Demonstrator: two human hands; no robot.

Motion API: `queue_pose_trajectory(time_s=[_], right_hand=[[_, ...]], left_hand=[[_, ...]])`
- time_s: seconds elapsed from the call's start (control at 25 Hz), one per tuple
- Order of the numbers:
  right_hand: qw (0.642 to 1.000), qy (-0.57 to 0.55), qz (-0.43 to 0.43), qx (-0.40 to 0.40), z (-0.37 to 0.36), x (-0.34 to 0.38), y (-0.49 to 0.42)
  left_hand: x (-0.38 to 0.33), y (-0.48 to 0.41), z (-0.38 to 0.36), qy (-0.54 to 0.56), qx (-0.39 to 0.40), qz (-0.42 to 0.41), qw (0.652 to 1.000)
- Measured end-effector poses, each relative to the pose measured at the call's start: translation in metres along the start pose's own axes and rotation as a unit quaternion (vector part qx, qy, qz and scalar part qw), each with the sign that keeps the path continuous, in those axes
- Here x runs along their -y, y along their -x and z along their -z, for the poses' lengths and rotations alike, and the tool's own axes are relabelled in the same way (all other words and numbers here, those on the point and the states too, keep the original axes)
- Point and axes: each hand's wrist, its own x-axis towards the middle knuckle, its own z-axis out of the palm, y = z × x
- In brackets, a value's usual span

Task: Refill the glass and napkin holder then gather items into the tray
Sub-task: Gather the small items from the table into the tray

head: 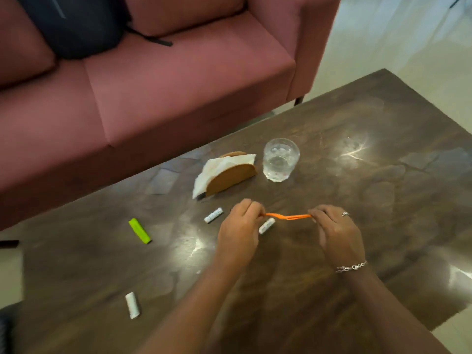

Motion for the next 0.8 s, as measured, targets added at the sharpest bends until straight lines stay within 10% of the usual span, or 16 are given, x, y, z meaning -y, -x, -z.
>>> queue_pose_trajectory(time_s=[0.8], right_hand=[[0.970,-0.145,0.164,0.106,-0.021,0.411,0.021]], left_hand=[[0.167,0.266,0.366,0.042,-0.132,0.259,0.956]])
